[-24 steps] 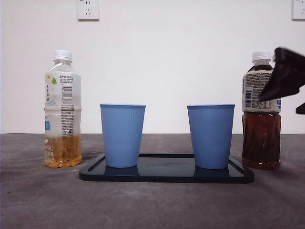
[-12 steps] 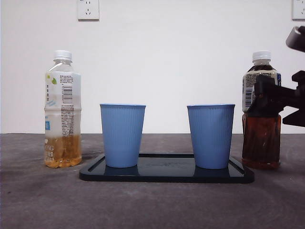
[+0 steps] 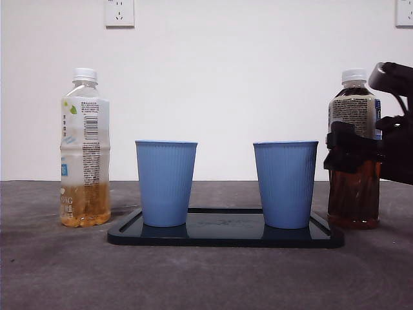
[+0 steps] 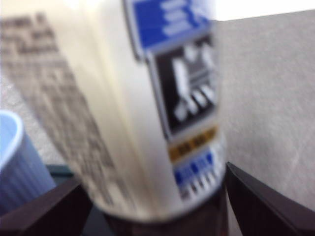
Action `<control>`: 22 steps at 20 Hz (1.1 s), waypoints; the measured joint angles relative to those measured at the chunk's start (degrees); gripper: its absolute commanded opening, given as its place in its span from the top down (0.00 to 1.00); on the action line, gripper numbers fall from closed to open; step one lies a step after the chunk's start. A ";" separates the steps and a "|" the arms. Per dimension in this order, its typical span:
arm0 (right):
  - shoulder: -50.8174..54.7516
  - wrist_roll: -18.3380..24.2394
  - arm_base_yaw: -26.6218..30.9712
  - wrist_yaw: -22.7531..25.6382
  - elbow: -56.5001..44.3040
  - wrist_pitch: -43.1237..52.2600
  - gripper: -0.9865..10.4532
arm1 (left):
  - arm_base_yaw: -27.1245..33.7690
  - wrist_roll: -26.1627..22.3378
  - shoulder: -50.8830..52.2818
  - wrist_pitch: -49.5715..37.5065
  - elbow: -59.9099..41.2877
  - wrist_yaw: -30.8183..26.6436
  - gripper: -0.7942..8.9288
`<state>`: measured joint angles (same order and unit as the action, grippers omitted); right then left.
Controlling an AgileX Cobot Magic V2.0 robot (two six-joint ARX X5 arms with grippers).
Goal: Pour the drink into the cup
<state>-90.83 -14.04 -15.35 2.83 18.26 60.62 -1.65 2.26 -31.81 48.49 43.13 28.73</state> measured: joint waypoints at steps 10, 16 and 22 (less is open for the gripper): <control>-1.29 2.29 0.04 1.05 1.31 0.04 0.78 | 0.00 0.00 0.00 0.00 0.00 0.02 0.40; 10.62 5.92 0.04 2.12 1.20 -16.09 0.80 | 0.00 0.00 0.00 -0.04 0.00 0.02 0.40; 25.62 14.49 -0.35 9.16 13.03 -48.48 0.80 | 0.00 0.00 0.00 -0.07 0.00 0.02 0.40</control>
<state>-65.21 0.45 -15.70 11.99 31.29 12.14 -1.65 2.26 -31.81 48.42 43.13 28.75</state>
